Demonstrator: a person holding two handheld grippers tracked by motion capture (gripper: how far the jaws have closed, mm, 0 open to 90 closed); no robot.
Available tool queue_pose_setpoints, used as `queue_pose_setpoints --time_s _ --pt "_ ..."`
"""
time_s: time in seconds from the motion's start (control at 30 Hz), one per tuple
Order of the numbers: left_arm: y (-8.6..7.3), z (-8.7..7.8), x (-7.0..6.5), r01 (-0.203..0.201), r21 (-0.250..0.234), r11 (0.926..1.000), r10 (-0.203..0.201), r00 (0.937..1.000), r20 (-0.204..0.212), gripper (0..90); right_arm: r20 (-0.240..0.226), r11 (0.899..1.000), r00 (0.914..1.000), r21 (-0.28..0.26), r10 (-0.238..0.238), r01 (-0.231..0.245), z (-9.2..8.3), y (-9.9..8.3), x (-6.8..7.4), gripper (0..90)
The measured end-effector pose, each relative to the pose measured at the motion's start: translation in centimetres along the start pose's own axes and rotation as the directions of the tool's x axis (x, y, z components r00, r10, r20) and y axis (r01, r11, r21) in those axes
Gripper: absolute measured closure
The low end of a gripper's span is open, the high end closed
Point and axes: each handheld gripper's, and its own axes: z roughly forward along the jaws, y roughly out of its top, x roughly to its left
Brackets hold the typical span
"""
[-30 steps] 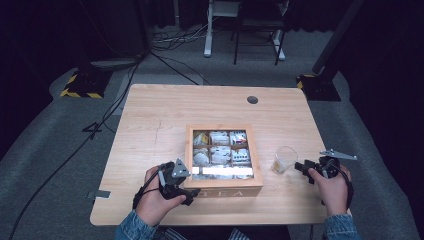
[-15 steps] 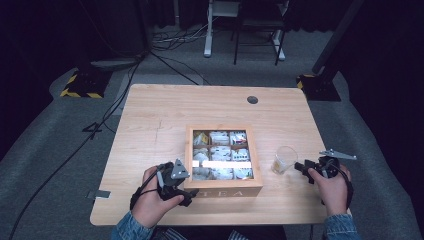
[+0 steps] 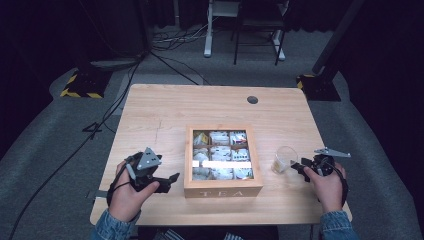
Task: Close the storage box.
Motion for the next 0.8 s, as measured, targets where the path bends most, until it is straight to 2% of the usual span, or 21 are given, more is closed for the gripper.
queue_pose_setpoints --time_s 0.17,0.3,0.4,0.53,0.6,0.8 --pt "-0.7 -0.3 2.0 0.053 -0.028 0.9982 -0.054 0.9975 -0.045 17.0 -0.007 0.999 0.9992 -0.008 -0.04 0.04 0.4 -0.1 -0.2 39.1" --pt "-1.4 0.1 3.3 0.059 -0.03 0.9978 -0.061 0.9952 -0.076 17.1 -0.001 0.999 0.9986 -0.008 -0.053 0.053 0.7 -0.4 -0.6 38.1" --pt "-1.9 0.8 4.1 0.048 -0.02 0.9986 -0.05 0.994 -0.097 16.8 0.015 0.997 0.9974 -0.003 -0.071 0.071 0.9 -0.9 -1.0 37.6" --pt "-2.6 1.8 5.1 0.061 -0.003 0.9981 -0.061 0.9918 -0.112 16.6 0.029 0.997 0.9966 0.0 -0.077 0.077 1.1 -1.2 -1.1 35.7" --pt "-3.0 2.3 5.6 0.08 0.004 0.9968 -0.079 0.9903 -0.114 16.6 0.031 0.996 0.9956 -0.01 -0.089 0.089 1.2 -1.2 -1.1 35.4" --pt "-4.1 3.6 7.0 0.105 0.023 0.9943 -0.101 0.9874 -0.122 16.7 0.036 0.992 0.992 -0.029 -0.121 0.122 1.4 -1.5 -1.4 32.6"
